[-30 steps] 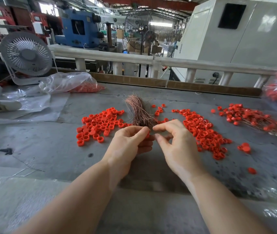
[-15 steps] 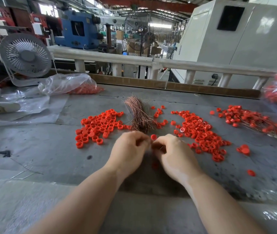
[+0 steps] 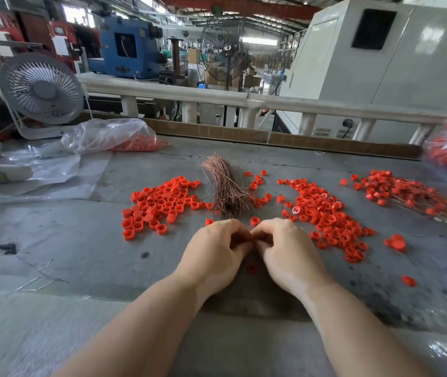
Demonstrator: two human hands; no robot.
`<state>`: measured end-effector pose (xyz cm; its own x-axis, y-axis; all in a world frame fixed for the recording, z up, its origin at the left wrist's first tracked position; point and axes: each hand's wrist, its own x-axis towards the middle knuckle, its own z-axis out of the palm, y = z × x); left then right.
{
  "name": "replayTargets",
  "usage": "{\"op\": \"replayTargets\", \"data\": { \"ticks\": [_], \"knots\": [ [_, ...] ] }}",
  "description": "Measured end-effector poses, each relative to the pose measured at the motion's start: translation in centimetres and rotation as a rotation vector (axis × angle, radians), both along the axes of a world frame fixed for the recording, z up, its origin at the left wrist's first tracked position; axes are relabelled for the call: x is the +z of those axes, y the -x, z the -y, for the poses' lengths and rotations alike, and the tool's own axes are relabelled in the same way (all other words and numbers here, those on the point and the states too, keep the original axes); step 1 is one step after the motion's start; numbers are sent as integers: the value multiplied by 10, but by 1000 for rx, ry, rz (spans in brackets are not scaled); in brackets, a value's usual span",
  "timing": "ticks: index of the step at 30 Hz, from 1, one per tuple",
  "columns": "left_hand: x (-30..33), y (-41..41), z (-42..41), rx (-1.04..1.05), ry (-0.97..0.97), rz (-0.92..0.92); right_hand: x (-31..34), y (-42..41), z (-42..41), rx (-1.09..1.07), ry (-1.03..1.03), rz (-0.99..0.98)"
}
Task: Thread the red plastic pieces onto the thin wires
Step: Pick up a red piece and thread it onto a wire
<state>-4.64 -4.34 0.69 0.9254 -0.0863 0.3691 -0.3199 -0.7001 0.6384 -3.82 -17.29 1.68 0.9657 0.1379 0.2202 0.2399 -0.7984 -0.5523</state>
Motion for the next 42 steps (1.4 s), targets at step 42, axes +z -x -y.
{"op": "replayTargets", "data": {
  "ticks": [42],
  "knots": [
    [3, -5, -10, 78, -34, 97, -15, -30, 9, -190, 332, 123]
  ]
}}
